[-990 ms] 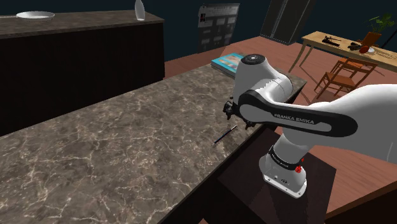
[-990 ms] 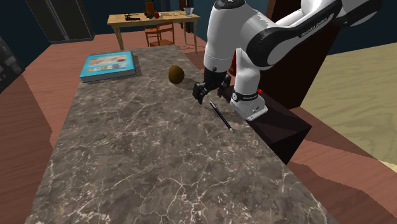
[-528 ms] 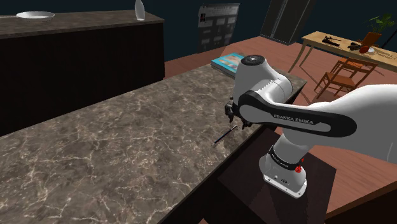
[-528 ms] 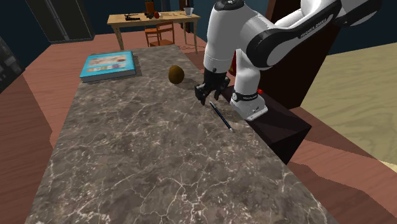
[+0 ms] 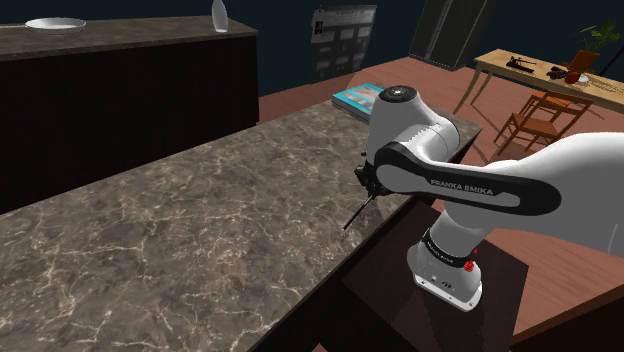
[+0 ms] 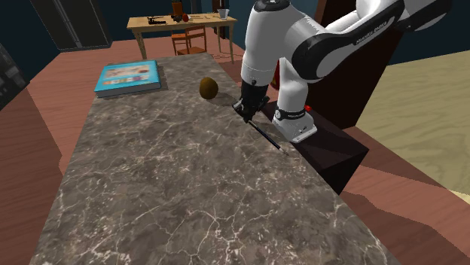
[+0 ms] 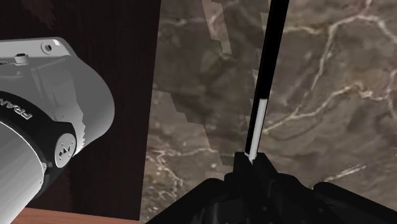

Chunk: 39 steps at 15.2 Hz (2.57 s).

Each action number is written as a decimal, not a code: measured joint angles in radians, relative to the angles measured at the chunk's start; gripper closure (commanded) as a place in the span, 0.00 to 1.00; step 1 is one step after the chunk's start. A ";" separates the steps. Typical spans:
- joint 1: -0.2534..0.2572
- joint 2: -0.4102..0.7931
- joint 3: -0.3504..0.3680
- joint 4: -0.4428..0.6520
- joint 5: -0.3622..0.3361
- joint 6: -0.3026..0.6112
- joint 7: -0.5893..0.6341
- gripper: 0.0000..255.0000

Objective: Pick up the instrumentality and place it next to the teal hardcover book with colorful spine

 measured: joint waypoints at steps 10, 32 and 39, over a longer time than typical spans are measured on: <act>-0.019 -0.067 -0.089 0.068 -0.081 -0.131 -0.016 1.00; -0.365 0.285 -0.193 0.334 -0.300 0.014 -0.182 1.00; -0.562 0.564 -0.152 0.509 -0.423 0.134 -0.203 1.00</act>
